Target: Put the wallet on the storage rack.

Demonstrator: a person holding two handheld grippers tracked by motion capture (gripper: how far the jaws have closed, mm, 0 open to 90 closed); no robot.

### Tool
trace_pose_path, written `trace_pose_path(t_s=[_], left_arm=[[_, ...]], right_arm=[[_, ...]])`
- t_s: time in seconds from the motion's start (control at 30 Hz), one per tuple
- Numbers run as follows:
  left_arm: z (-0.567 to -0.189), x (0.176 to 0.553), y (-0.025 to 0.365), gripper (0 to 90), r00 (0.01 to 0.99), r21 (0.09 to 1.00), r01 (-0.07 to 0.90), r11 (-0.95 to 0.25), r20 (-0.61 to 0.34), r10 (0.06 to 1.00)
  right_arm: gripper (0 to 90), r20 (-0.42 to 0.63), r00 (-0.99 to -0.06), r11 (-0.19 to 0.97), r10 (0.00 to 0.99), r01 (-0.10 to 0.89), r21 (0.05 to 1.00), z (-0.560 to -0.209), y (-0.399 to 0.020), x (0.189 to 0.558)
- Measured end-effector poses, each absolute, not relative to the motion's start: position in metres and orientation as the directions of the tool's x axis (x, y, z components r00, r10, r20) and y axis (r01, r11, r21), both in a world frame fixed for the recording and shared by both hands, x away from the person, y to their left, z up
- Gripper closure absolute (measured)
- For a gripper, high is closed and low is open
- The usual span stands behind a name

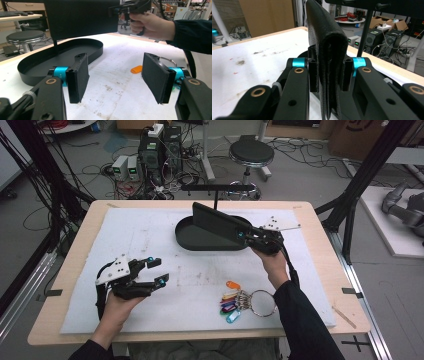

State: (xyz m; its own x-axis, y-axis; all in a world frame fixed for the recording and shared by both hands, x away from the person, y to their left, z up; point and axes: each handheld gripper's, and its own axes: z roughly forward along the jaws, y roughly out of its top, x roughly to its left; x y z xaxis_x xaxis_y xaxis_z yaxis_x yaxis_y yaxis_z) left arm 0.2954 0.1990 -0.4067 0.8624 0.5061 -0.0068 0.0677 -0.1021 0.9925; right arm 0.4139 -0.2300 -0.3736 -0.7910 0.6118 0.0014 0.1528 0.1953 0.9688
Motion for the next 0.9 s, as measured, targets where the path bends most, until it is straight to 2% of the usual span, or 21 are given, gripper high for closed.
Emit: trace_pose_path(t_s=[0.63,0.73,0.9], left_arm=[[-0.409,0.291,0.2,38.3,0.867,0.992,0.063,-0.111,0.001,0.499],[-0.409,0.288,0.201,43.7,0.874,0.993,0.045,-0.111,0.015,0.486],[-0.409,0.287,0.2,42.8,0.873,0.993,0.045,-0.112,0.016,0.487]], right_arm=[[75.8,0.035,-0.769,0.225,0.638,0.23,0.947,-0.405,-0.206,0.457],[75.8,0.04,-0.762,0.222,0.646,0.237,0.946,-0.41,-0.205,0.461],[75.7,0.048,-0.755,0.226,0.654,0.256,0.94,-0.42,-0.203,0.467]])
